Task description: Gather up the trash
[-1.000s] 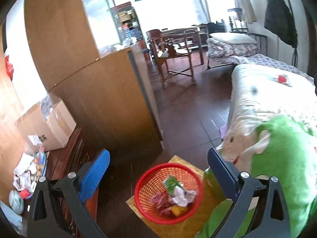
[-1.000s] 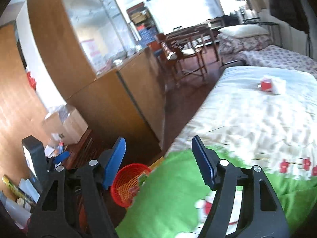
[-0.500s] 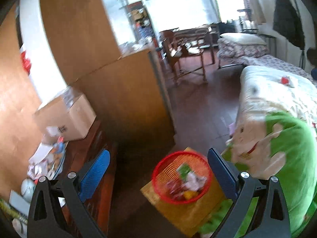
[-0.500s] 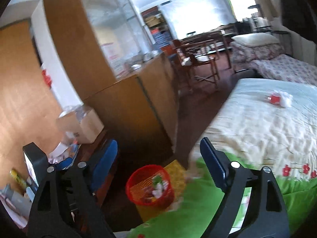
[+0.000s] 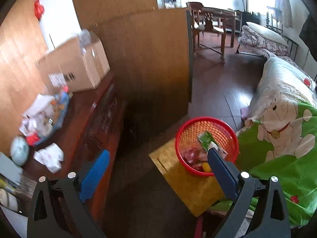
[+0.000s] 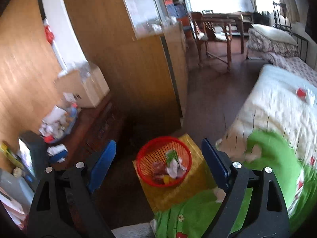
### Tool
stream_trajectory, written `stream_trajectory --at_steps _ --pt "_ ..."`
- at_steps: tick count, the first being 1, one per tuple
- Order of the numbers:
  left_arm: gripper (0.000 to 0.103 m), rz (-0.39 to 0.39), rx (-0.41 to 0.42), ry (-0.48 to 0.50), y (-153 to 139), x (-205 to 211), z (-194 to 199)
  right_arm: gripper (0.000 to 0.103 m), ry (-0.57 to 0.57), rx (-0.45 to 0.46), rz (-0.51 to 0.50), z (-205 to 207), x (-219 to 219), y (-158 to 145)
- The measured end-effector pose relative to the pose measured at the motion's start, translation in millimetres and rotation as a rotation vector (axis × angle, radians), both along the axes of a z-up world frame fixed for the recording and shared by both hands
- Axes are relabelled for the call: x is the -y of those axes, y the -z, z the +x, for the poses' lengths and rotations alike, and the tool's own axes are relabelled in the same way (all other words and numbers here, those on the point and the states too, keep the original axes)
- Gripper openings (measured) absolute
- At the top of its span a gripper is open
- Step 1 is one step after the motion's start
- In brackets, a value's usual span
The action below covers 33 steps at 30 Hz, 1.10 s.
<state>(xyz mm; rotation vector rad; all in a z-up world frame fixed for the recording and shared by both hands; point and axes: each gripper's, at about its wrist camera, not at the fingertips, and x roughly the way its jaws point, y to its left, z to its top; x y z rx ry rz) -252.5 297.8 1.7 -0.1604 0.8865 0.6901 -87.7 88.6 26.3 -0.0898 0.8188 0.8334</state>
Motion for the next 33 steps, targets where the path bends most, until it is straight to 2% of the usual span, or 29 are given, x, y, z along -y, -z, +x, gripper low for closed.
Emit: stream_trajectory --at_steps 1,3,7,11,13,18,20,24,33 --pt "0.097 -0.004 -0.010 0.007 6.3 1.0 3.7 0.085 0.014 -0.016 -0.061 0.7 -3.8 22.1" --pt "0.097 0.006 -0.038 0.020 17.6 6.2 10.7 0.085 0.020 -0.064 -0.136 5.8 -8.7 47.0" --pt "0.097 0.017 -0.061 0.049 32.4 18.9 16.2 0.085 0.036 -0.102 -0.188 15.8 -4.9 68.1" --pt "0.097 -0.003 -0.070 0.063 43.4 25.6 19.5 0.085 -0.043 -0.006 -0.245 3.8 -12.7 74.7" --pt "0.097 0.002 -0.073 0.067 48.1 27.3 21.6 0.085 -0.080 -0.005 -0.246 3.0 -15.3 82.3" --pt "0.097 0.009 -0.081 0.061 58.4 29.0 25.9 0.085 -0.125 0.113 -0.247 -10.0 -17.7 85.6" --pt "0.097 -0.001 -0.088 0.055 61.8 26.7 27.3 0.085 -0.151 0.129 -0.259 -11.8 -20.9 86.3" --pt "0.097 -0.014 -0.082 0.040 62.8 22.4 28.1 0.085 -0.133 0.083 -0.249 -0.3 -20.3 87.4" --pt "0.097 -0.022 -0.085 0.041 66.0 23.5 35.3 0.085 -0.133 0.087 -0.266 -1.2 -25.7 91.3"
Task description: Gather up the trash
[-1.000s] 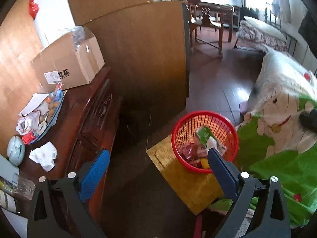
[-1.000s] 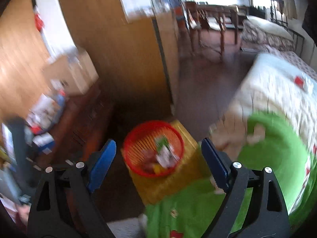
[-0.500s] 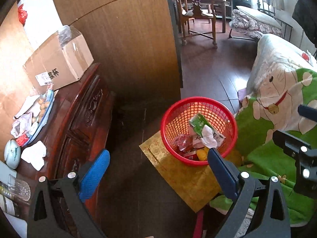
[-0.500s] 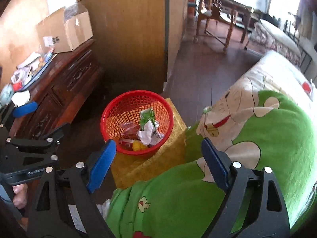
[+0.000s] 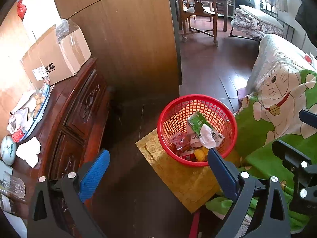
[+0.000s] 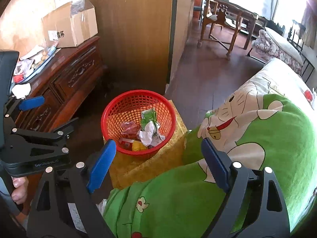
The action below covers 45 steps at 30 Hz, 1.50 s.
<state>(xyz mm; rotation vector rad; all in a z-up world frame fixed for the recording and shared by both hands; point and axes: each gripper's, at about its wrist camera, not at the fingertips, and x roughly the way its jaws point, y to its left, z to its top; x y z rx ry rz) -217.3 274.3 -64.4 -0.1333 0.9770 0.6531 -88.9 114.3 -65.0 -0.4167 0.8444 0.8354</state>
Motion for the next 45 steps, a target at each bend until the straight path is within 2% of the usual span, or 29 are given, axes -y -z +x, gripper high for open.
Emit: stream_trajectory --at_steps 24,45 --pt "0.097 -0.026 -0.012 0.017 4.8 1.4 3.9 0.085 0.000 -0.001 -0.001 0.0 0.1 0.5" --pt "0.097 -0.014 -0.015 0.017 3.0 2.6 5.0 0.086 0.000 -0.002 0.000 0.1 0.4 0.3"
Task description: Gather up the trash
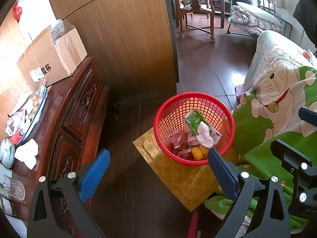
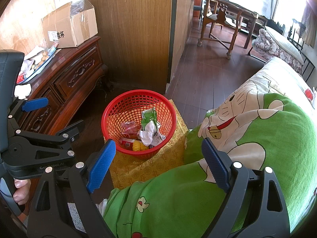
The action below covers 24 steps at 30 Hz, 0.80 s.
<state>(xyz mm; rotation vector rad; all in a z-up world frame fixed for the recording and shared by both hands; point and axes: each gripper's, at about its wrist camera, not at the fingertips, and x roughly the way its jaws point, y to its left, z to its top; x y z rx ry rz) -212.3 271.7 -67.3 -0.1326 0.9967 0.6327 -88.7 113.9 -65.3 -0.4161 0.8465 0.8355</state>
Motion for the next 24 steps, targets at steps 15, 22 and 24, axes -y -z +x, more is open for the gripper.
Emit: stream_trajectory --at_steps 15,22,24 --pt "0.097 -0.004 -0.001 -0.004 0.9 -0.6 -0.9 0.086 0.000 0.000 0.000 0.1 0.2 -0.1" --pt "0.097 -0.006 0.000 -0.010 1.6 0.2 -1.5 0.086 0.000 -0.001 0.000 0.0 0.2 -0.1" --pt "0.097 -0.006 0.000 -0.010 1.6 -0.2 -1.6 0.086 0.000 0.000 0.000 0.0 0.1 0.0"
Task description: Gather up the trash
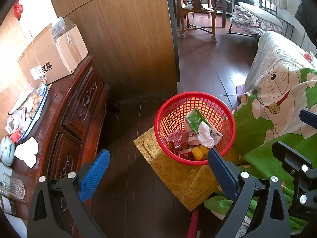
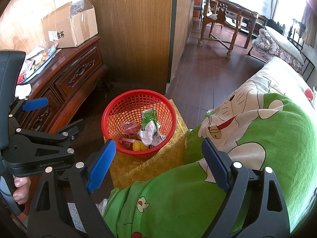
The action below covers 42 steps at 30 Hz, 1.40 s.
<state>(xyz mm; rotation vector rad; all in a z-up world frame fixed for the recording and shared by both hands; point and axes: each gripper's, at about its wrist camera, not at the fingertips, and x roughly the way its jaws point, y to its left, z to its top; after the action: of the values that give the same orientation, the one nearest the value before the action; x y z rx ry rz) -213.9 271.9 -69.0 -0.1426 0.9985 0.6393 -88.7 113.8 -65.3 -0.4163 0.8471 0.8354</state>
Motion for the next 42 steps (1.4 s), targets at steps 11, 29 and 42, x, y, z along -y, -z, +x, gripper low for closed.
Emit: stream_trajectory --at_steps 11,29,42 --pt "0.097 -0.001 -0.001 0.000 -0.1 0.6 0.3 0.086 0.000 0.000 0.001 0.1 0.0 0.1" --pt "0.097 -0.001 -0.001 0.000 -0.1 0.6 0.5 0.086 0.000 -0.001 0.001 0.4 0.6 -0.6" --pt "0.097 -0.001 0.002 -0.011 -0.1 1.0 -0.8 0.086 0.000 -0.001 0.001 0.3 0.5 -0.1"
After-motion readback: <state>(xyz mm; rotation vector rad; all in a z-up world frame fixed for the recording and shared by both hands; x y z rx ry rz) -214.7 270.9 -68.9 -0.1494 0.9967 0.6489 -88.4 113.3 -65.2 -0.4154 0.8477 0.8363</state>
